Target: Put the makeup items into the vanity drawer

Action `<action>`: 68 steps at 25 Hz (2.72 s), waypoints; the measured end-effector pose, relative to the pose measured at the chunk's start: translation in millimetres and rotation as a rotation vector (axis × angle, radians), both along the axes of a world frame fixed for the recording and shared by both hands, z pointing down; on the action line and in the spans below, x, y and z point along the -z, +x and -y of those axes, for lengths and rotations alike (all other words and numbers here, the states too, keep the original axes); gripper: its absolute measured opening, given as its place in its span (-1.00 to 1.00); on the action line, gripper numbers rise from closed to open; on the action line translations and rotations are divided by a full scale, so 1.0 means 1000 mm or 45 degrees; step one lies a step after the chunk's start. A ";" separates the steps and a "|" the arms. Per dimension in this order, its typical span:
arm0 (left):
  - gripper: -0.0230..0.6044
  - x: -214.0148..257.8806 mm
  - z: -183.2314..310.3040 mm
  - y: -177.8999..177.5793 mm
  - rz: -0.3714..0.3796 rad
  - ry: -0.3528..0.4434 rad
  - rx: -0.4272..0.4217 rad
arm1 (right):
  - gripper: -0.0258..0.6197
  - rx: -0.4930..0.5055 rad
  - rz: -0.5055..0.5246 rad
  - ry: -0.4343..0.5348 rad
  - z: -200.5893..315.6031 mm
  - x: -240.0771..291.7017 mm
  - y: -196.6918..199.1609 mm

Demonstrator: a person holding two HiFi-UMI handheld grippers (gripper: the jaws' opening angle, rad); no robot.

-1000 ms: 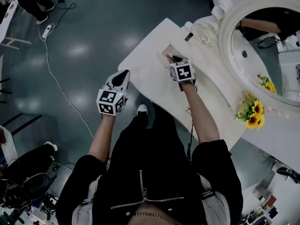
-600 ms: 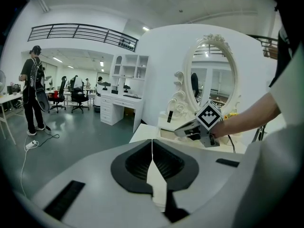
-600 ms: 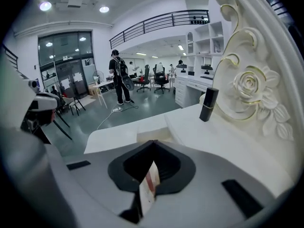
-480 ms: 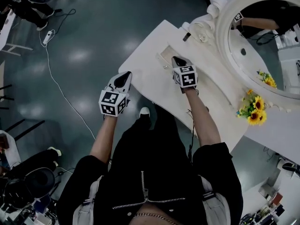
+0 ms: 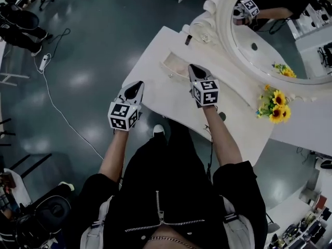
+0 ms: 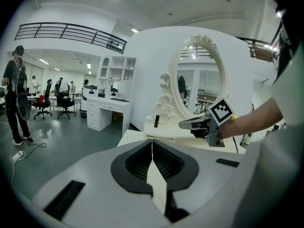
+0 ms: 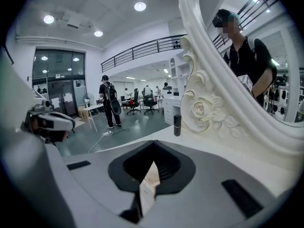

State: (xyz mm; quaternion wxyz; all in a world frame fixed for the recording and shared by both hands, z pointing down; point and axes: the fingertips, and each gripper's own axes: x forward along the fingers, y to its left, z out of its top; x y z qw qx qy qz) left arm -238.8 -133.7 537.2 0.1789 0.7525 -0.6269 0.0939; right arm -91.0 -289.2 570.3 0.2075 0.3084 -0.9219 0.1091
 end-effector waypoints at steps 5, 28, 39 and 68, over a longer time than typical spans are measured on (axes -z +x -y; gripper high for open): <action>-0.86 0.010 0.018 0.023 0.001 0.029 -0.105 | -0.90 -0.123 0.046 0.030 -0.005 0.019 0.043; -0.86 0.019 0.073 0.153 -0.014 0.067 -0.505 | -0.90 -0.666 0.010 0.026 -0.053 0.009 0.264; -0.86 0.004 0.070 0.147 -0.011 0.004 -0.486 | -0.41 -0.677 -0.212 -0.342 -0.091 -0.102 0.293; -0.86 -0.005 0.061 0.119 -0.010 -0.026 -0.432 | -0.83 -0.729 -0.272 -0.613 -0.117 -0.150 0.296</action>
